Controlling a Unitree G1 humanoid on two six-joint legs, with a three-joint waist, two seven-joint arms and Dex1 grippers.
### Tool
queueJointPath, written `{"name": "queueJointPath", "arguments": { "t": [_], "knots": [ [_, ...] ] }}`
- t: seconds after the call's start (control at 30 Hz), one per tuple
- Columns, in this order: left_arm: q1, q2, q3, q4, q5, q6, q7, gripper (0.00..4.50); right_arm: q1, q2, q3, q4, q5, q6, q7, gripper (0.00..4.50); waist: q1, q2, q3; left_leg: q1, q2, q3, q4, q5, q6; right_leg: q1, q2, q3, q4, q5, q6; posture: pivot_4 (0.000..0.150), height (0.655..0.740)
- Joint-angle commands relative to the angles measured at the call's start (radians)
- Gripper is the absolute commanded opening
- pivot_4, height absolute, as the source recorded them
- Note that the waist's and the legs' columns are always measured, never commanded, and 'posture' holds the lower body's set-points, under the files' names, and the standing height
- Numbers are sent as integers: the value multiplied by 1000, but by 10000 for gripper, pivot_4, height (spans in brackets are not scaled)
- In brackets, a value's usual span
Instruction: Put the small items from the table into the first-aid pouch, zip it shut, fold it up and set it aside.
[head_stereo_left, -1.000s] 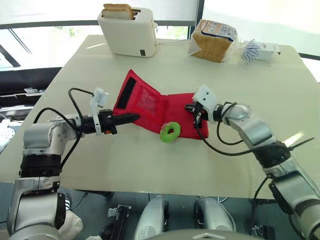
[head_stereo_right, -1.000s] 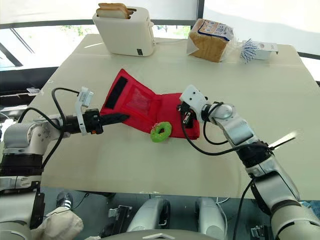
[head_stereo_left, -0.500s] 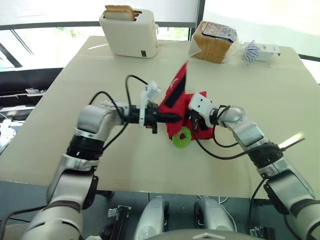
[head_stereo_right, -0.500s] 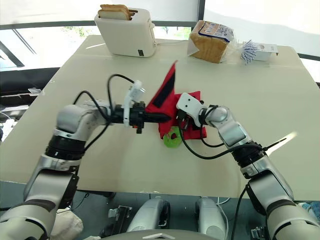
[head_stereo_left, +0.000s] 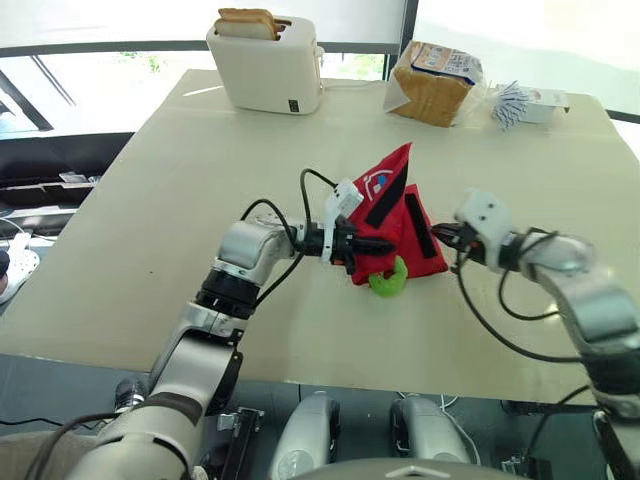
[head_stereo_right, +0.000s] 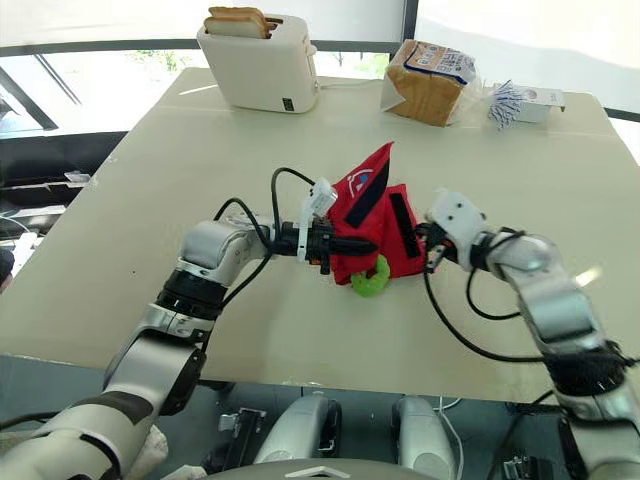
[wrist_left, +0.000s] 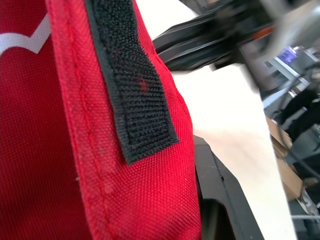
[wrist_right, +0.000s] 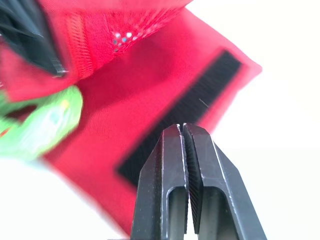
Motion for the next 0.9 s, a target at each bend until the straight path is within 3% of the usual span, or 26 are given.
{"name": "queueJointPath", "arguments": {
  "t": [0.03,0.17,0.27,0.5,0.7,0.9],
  "knots": [
    [2,-2,22,-39,-29,19,-29,11068,35,-20,-88,-128,53,72,-19,0,-1,0,0,1,0,0,0,0,0,0,0,0,1,0,0,1500,7400],
    [19,15,13,-70,-26,19,-57,30359,31,-25,-225,-181,146,164,-29,0,-1,1,0,0,1,0,0,0,0,0,1,0,0,0,0,1500,7400],
    [34,28,6,-104,-41,20,-98,42811,-52,-16,-236,-172,187,203,-54,0,-5,1,0,1,1,1,0,0,0,0,1,1,0,0,0,1500,7400],
    [48,32,-6,-107,-20,-18,-119,43966,-273,97,-84,-21,172,214,-173,0,-13,1,0,0,1,0,0,2,-3,0,1,0,0,0,0,1500,7400],
    [84,43,-33,-115,1,-51,-142,43966,-383,292,63,267,63,33,-288,0,-23,1,0,0,1,1,0,2,-3,-1,1,0,0,0,0,1500,7400],
    [122,45,-49,-130,17,-84,-149,43966,-366,458,107,542,-30,-229,-394,0,-22,1,0,0,1,1,0,2,-4,-1,1,1,1,0,0,1500,7400]
  ]
}}
